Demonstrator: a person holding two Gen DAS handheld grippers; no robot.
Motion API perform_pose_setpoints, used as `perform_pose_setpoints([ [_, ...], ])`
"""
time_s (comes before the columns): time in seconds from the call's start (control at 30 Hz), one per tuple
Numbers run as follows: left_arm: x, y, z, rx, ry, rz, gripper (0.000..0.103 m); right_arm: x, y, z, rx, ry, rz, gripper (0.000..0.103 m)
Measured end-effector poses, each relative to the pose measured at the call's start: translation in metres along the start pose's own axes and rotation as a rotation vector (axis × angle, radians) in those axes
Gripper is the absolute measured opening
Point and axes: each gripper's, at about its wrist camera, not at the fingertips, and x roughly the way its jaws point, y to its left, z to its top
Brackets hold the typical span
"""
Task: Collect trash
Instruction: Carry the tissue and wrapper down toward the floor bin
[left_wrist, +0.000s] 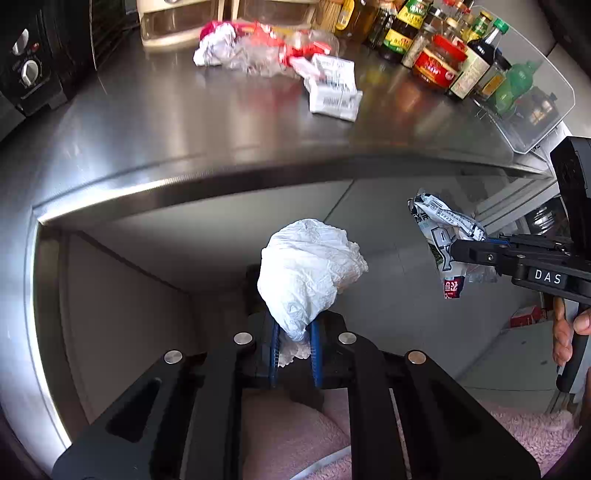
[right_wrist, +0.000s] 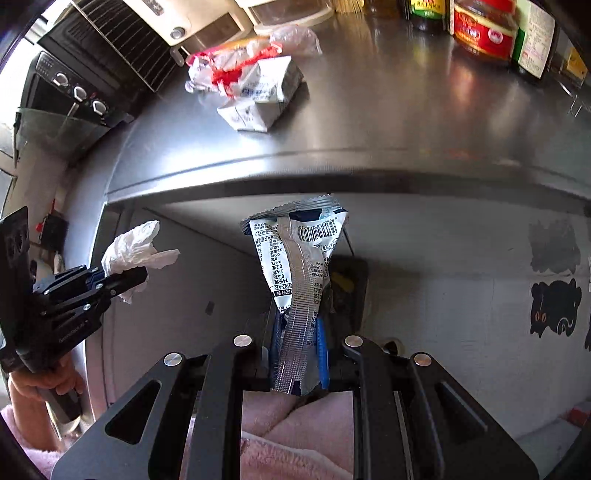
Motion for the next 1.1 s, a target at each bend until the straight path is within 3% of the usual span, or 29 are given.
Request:
perform_pose_setpoints([
  [0.3,0.071,-0.003,-0.035,-0.055,0.108,-0.013,0.012,0.065,-0.020,-0.032,0.078,0.102,0.038,0.017],
  [0.6,0.136,0.000,-0.050,-0.087,0.120,0.016,0.012,0.134,-0.031,-0.040,0.107,0.132,-0.002,0.017],
  [1.1,0.220,0.008,-0.044,-0.102,0.224,0.009,0.012,0.219,-0.049,-0.036,0.200,0.225,-0.009,0.017],
])
